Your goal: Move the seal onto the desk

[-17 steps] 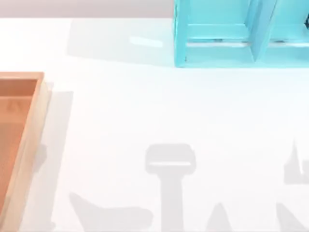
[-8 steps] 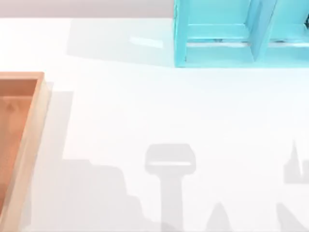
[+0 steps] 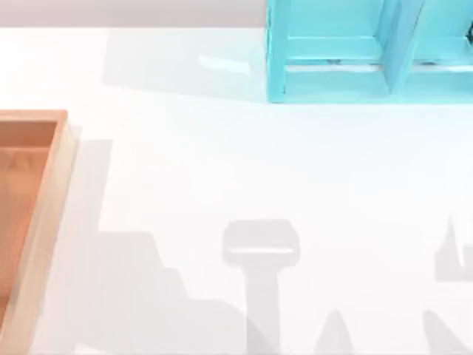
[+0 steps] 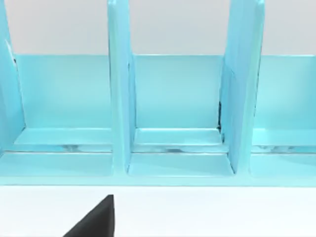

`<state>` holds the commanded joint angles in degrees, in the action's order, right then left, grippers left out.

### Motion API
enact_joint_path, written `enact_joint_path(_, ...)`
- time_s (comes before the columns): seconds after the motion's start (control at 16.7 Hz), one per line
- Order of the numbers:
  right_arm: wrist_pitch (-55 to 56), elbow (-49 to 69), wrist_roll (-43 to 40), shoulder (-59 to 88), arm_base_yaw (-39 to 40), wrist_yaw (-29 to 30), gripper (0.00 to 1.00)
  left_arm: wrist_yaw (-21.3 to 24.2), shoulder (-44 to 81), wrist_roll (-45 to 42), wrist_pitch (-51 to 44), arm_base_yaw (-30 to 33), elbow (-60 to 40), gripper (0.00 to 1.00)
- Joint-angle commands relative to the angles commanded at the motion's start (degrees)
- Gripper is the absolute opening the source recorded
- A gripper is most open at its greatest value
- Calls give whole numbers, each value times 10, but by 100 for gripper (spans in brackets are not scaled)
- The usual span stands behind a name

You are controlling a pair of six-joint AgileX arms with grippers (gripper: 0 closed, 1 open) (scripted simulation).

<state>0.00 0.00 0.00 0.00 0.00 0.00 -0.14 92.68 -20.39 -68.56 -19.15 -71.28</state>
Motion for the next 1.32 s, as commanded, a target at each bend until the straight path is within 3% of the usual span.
enact_joint_path(0.3, 0, 0, 0, 0, 0, 0, 100, 0, 14, 0, 24, 0, 13, 100)
enact_joint_path(0.9, 0, 0, 0, 0, 0, 0, 100, 0, 69, -4, 214, -3, 145, 100)
enact_joint_path(1.26, 0, 0, 0, 0, 0, 0, 100, 0, 74, -4, 232, -3, 158, 100)
enact_joint_path(1.32, 0, 0, 0, 0, 0, 0, 100, 0, 74, -4, 232, -3, 158, 92)
